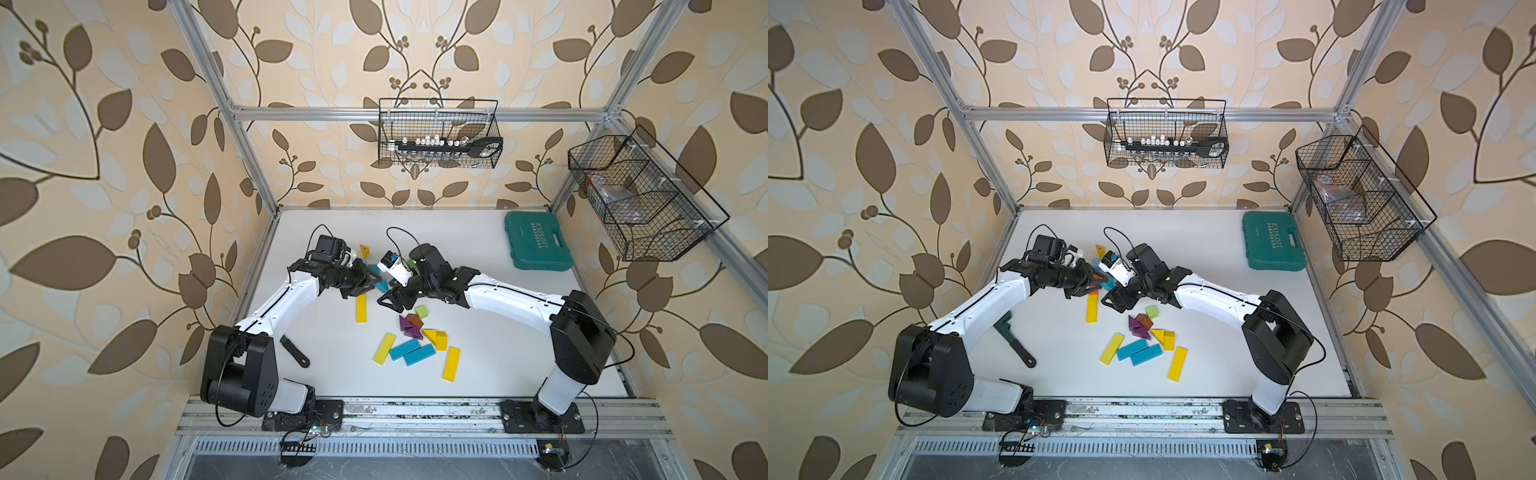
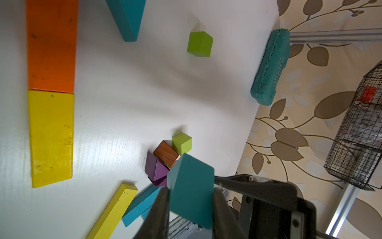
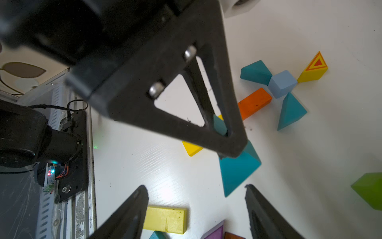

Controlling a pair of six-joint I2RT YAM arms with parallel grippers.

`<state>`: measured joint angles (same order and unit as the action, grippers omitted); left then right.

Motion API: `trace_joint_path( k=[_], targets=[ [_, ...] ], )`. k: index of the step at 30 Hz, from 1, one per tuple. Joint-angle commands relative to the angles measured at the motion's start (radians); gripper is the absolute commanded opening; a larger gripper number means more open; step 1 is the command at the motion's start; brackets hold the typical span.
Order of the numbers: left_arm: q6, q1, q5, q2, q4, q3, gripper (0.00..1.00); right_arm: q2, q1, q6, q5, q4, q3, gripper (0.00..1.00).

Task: Assemble a small pinwheel with building blocks
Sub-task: Pick up the building block from the center of the board.

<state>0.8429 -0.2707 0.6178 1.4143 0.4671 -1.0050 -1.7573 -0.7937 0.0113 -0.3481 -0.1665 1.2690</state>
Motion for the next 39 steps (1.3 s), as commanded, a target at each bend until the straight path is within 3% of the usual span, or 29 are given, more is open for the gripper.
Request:
trace_joint_path(
  k=[1,5,17,23,31,36,39],
  targets=[
    [-0.016,-0.009,0.073,0.007,-0.03,-0.047,0.0,-0.04,0.0,0.034,0.014,-0.006,0.06,0.71],
    [-0.039,-0.01,0.084,0.02,-0.004,-0.063,0.0,-0.08,0.0,0.057,0.035,-0.043,0.109,0.63],
    [-0.03,-0.009,0.094,0.02,-0.004,-0.065,0.0,-0.074,0.039,0.102,0.096,-0.054,0.094,0.63],
    [-0.029,-0.009,0.126,0.061,-0.019,-0.069,0.0,-0.088,0.043,0.121,0.048,-0.054,0.117,0.62],
    [-0.035,-0.009,0.125,0.06,-0.007,-0.072,0.0,-0.125,0.042,0.119,0.032,-0.065,0.142,0.52],
    [-0.039,-0.009,0.13,0.07,0.002,-0.077,0.05,-0.121,0.042,0.11,0.047,-0.061,0.143,0.31],
    [-0.043,-0.009,0.117,0.068,0.011,-0.078,0.16,-0.11,0.042,0.108,0.054,-0.061,0.139,0.18]
  ],
)
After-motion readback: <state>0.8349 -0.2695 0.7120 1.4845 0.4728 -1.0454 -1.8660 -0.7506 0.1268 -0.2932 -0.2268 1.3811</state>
